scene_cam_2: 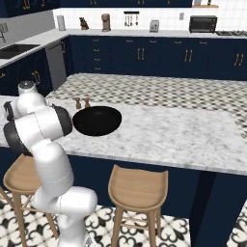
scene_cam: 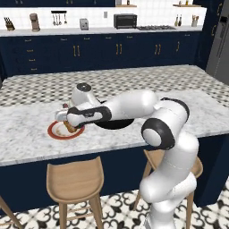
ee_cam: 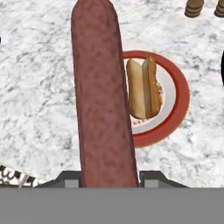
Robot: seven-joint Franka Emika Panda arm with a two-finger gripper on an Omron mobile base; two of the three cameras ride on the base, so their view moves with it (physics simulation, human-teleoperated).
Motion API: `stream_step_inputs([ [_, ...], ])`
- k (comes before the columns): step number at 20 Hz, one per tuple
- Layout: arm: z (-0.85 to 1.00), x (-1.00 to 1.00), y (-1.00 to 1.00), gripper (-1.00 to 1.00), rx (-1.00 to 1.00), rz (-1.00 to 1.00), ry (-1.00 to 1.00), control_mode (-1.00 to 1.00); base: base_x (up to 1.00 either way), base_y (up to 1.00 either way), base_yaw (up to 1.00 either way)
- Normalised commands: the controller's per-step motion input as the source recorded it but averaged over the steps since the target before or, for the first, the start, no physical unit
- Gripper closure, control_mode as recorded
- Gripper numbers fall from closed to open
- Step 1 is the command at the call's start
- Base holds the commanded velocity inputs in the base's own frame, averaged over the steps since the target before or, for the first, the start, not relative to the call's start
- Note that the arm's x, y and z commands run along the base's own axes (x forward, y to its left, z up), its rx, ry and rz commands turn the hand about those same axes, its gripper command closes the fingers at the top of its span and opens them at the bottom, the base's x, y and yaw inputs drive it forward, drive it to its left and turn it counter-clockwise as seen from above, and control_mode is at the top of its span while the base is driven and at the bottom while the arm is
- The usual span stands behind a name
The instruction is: Place one bun and one sausage from the bowl on each plate.
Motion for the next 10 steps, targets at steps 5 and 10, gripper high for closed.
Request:
stream_step_inputs([
  [5,-0.15,0.01,0.4,1.0,-0.17,0.0,0.02,-1.0,0.0,0.0,0.0],
  [10,-0.65,0.46,-0.13,1.0,-0.04,-0.05,0.0,-1.0,0.0,0.0,0.0],
])
